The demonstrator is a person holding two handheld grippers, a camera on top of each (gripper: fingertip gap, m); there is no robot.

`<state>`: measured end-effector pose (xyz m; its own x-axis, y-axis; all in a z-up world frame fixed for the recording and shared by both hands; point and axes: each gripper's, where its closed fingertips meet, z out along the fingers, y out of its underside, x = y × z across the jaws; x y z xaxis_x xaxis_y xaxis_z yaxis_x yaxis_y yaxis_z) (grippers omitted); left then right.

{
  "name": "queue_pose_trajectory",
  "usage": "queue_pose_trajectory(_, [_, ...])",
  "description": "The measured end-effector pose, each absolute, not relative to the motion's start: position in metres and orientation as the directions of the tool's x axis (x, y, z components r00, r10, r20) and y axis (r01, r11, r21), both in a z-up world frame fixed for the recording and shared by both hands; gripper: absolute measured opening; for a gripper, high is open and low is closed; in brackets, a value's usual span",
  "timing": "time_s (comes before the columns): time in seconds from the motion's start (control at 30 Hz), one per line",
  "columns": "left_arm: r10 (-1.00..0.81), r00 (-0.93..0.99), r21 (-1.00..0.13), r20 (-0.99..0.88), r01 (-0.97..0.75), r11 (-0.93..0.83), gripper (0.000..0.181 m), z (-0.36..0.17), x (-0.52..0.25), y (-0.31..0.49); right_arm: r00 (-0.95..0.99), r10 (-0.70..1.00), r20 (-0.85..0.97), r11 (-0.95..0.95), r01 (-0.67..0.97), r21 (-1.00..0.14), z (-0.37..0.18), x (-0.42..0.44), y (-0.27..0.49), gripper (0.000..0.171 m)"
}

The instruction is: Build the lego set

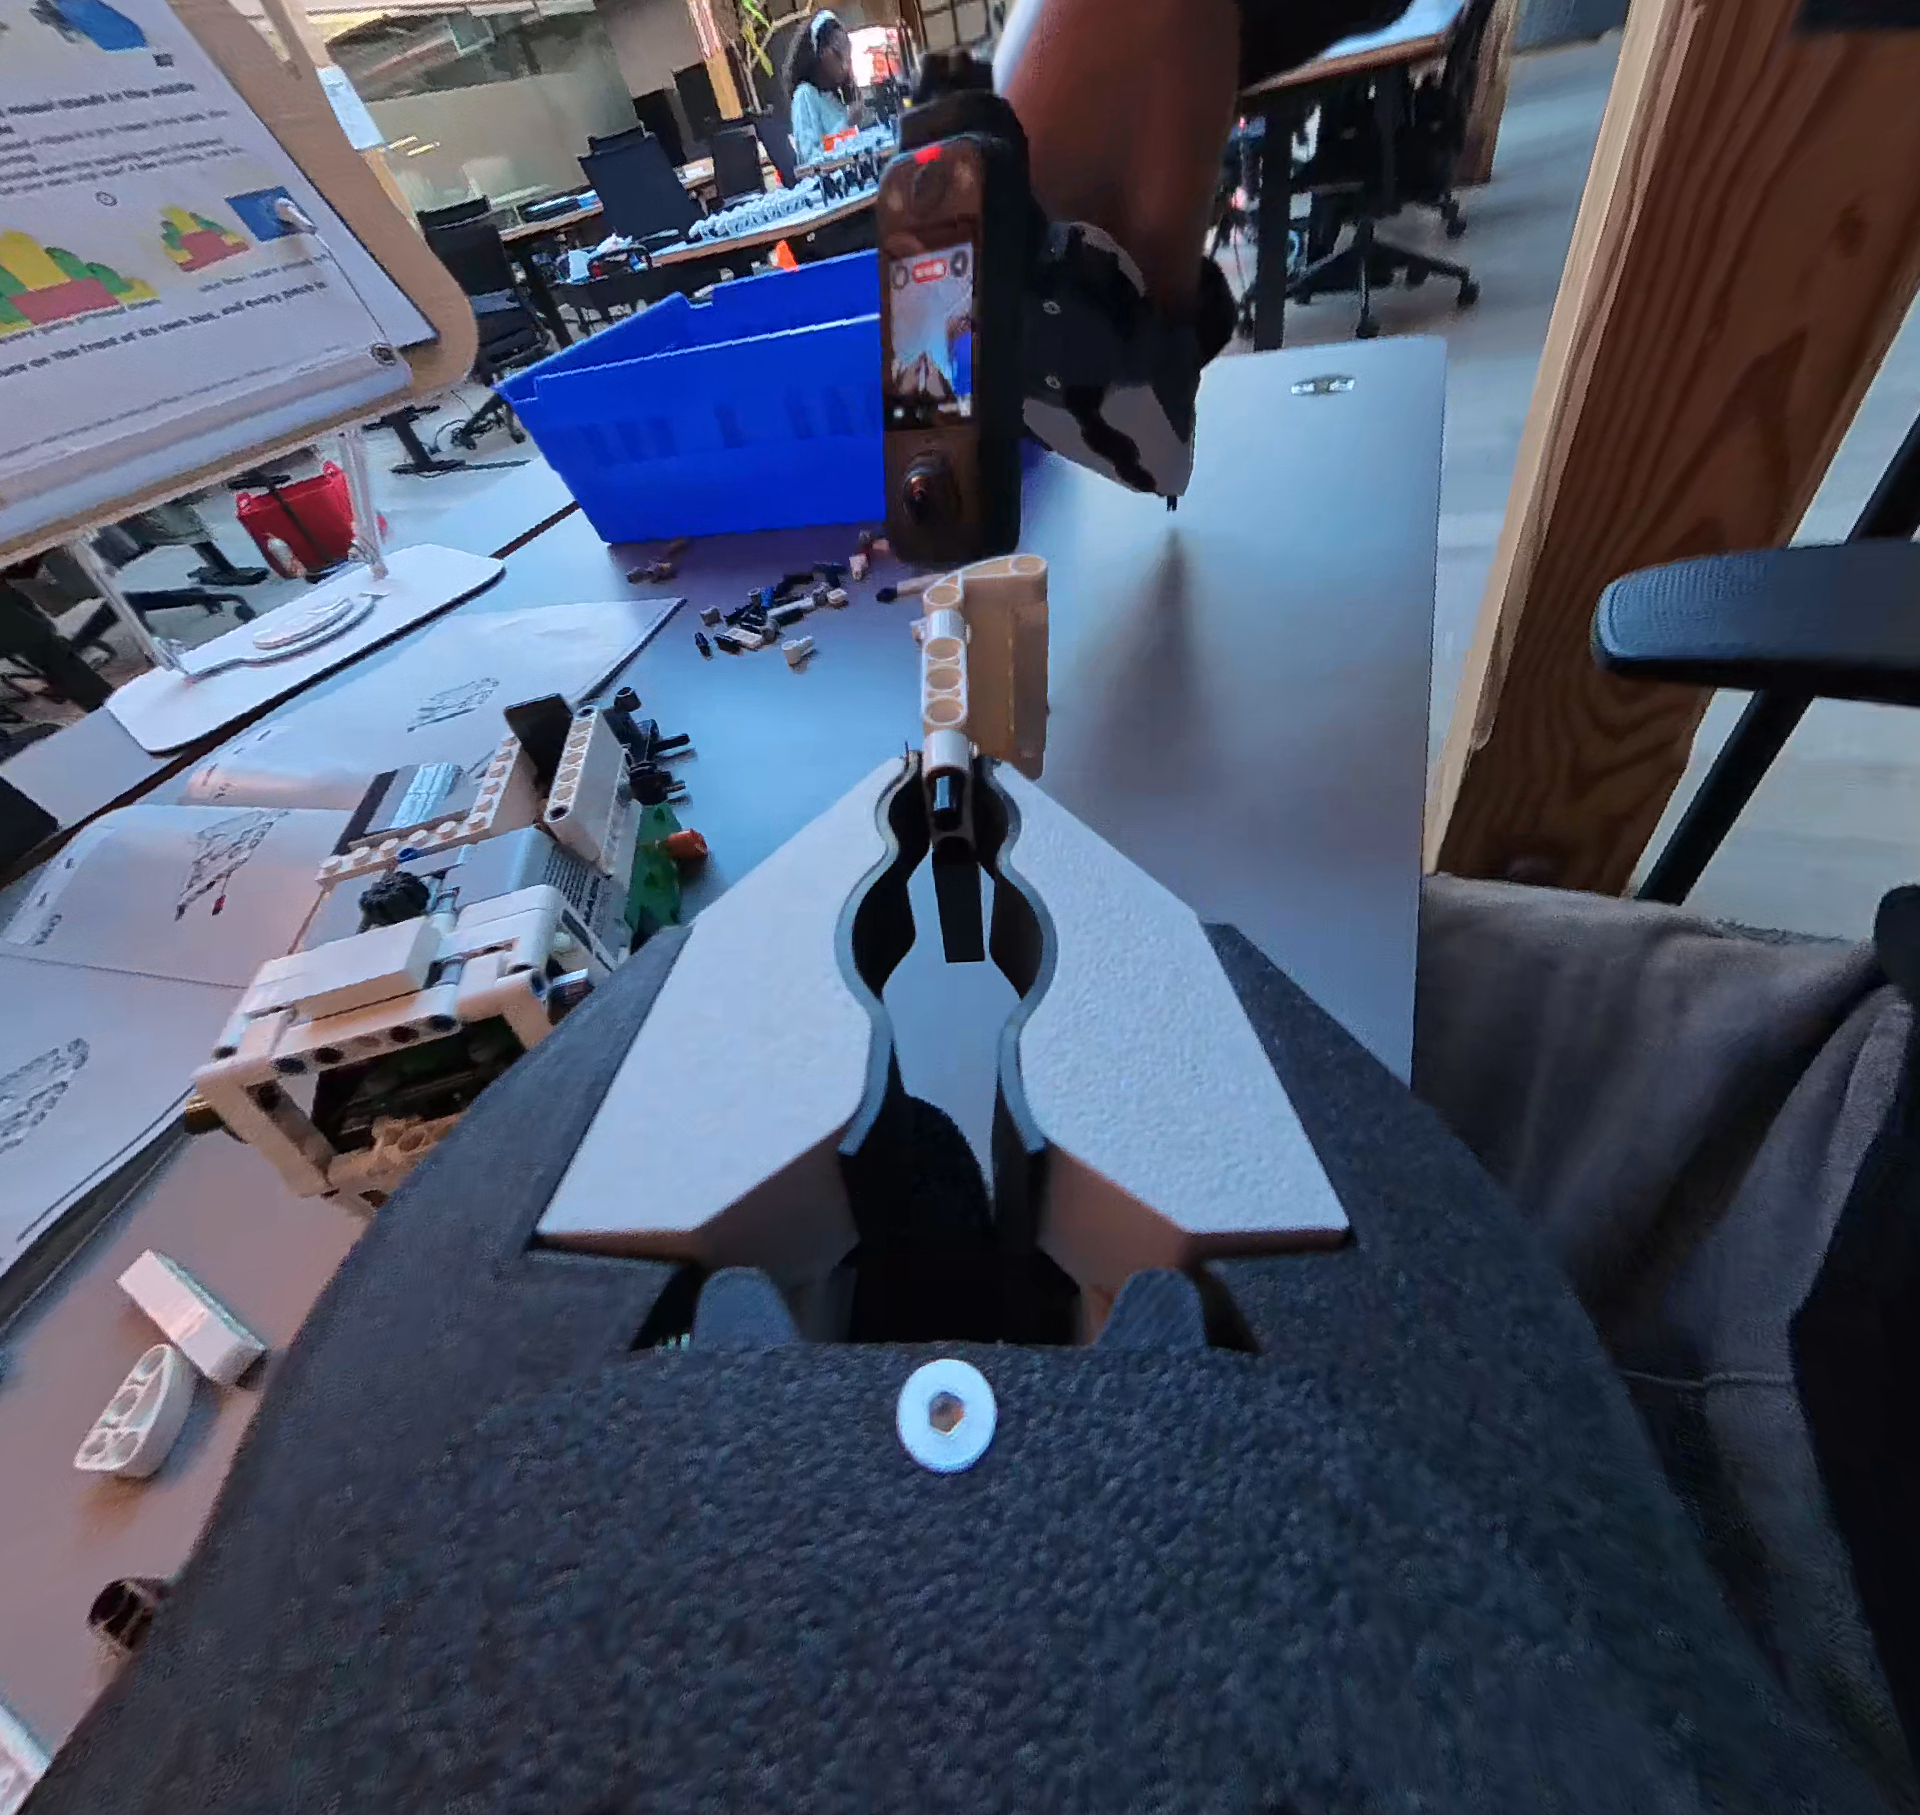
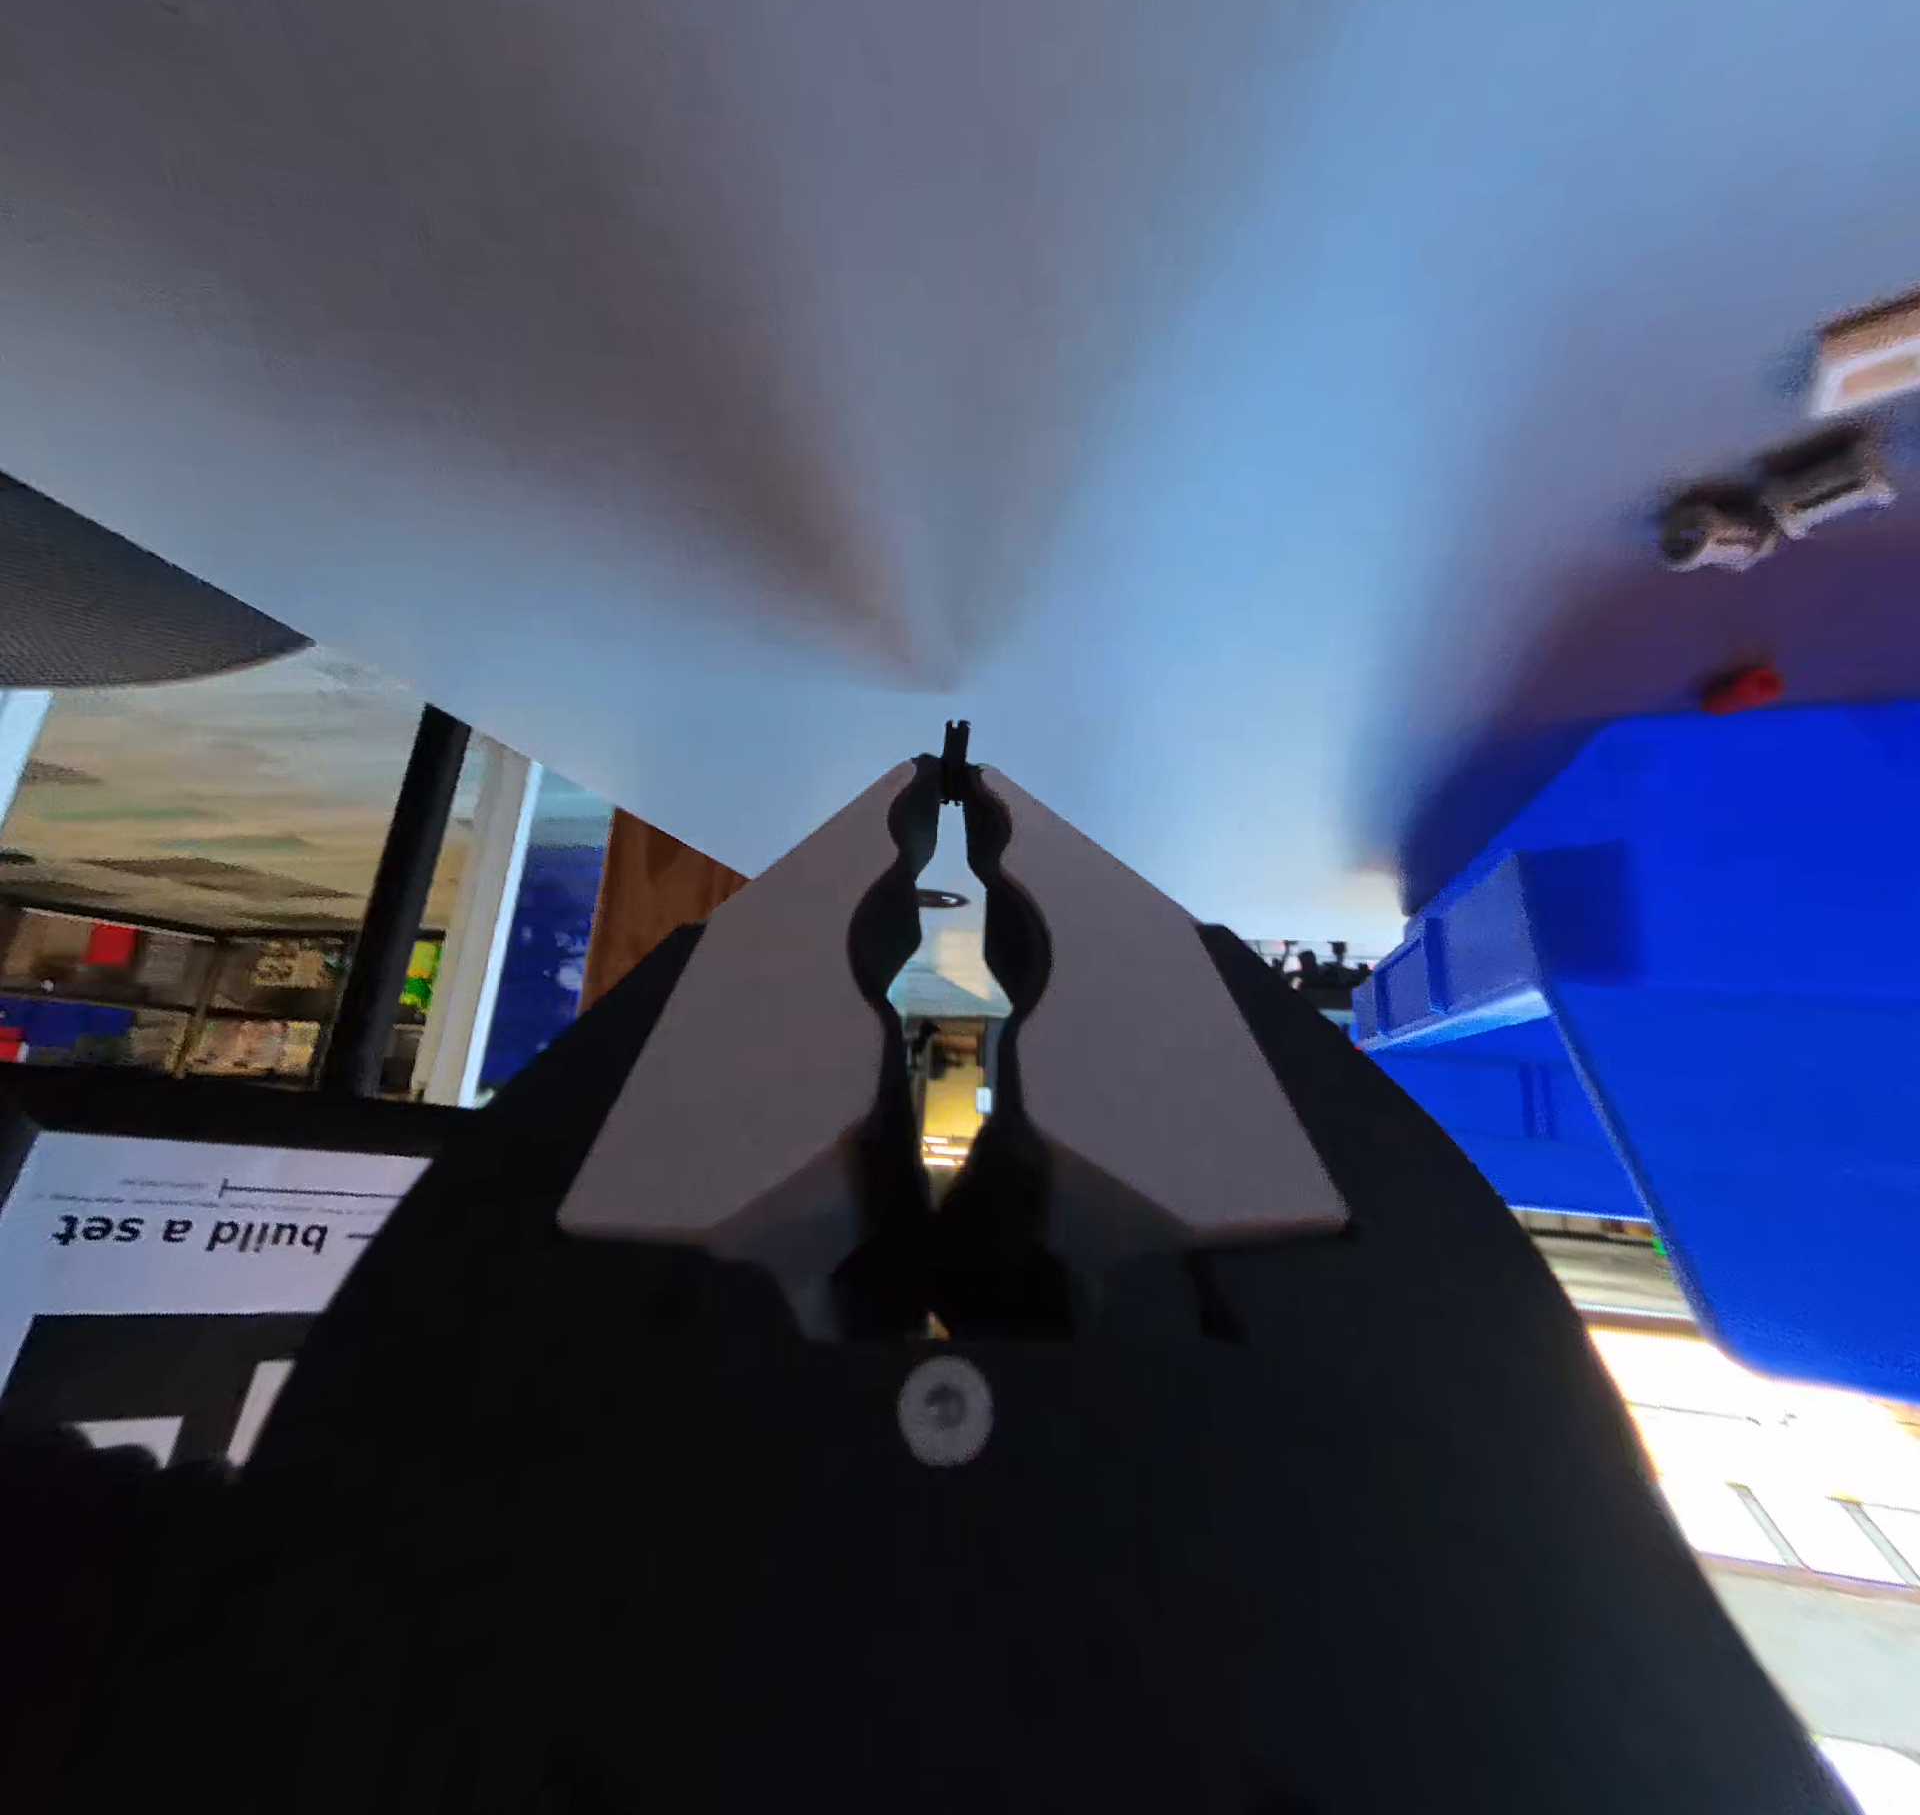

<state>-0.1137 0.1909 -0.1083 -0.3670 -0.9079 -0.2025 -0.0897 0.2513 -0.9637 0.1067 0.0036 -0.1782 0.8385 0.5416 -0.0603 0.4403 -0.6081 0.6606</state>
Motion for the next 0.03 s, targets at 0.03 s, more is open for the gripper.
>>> queue_pose_trajectory(0.03, [-0.904,-0.368,-0.958,-0.22,-0.093,0.271,0.006,-0.1101,-0.1134,0.1893,0.831,0.552,-0.067,-0.594,0.448,0.668,-0.1792,0.1063,0.0027,0.004])
